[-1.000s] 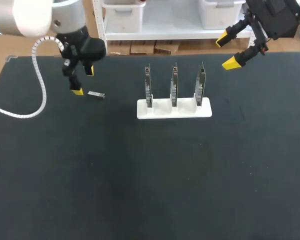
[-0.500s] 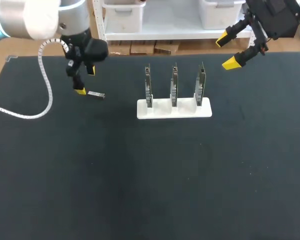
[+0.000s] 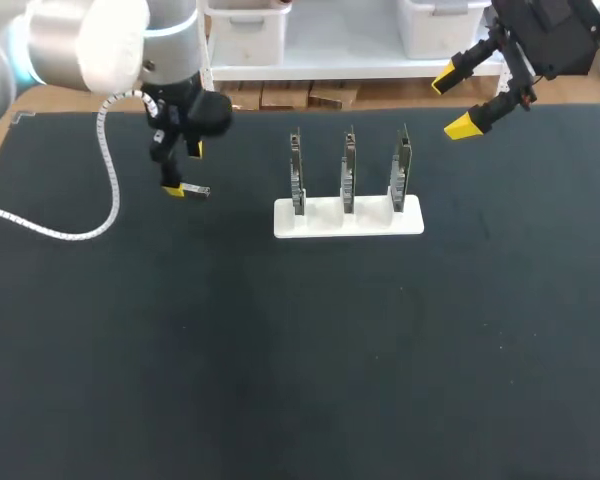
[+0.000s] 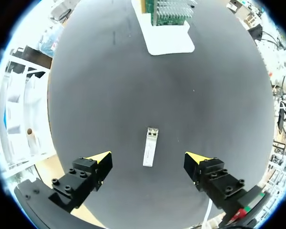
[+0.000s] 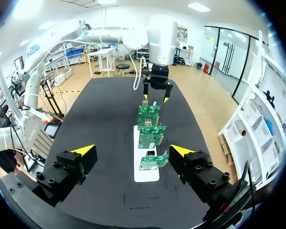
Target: Pick up the optical module with the left hand, and insert it into the network port with the right hand.
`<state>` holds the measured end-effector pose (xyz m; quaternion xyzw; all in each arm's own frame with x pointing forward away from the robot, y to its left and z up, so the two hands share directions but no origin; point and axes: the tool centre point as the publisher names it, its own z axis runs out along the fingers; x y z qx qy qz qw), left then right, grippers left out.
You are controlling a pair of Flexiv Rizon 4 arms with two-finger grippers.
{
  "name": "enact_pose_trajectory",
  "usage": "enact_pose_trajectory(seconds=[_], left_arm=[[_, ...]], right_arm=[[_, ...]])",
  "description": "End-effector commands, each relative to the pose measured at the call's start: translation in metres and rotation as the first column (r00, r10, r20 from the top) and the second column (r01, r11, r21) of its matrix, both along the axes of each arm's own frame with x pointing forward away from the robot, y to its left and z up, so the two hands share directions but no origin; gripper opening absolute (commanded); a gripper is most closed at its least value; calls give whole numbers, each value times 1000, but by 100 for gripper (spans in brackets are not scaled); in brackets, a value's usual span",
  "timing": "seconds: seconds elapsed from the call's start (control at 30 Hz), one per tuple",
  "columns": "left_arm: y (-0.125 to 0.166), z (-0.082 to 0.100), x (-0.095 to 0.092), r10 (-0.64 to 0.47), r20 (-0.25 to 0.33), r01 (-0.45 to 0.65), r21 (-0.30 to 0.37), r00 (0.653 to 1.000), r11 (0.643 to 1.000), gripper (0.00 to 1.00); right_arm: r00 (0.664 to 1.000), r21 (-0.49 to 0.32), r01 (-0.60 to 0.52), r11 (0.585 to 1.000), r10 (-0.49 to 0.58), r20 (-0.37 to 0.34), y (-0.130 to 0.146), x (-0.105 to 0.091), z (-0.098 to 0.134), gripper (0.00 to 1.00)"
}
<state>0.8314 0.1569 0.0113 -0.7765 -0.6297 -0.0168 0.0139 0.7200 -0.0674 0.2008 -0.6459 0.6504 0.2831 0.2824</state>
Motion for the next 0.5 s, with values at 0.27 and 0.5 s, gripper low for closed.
enact_pose_trajectory(seconds=[0.27, 0.5], left_arm=[[21, -18, 15, 45, -48, -43, 25, 998, 999, 100], [18, -20, 23, 63, -72, -63, 3, 995, 998, 100]], right_arm=[[1000, -2, 3, 1000, -3, 1, 0, -1, 0, 100], [1000, -2, 3, 1000, -3, 1, 0, -1, 0, 100]])
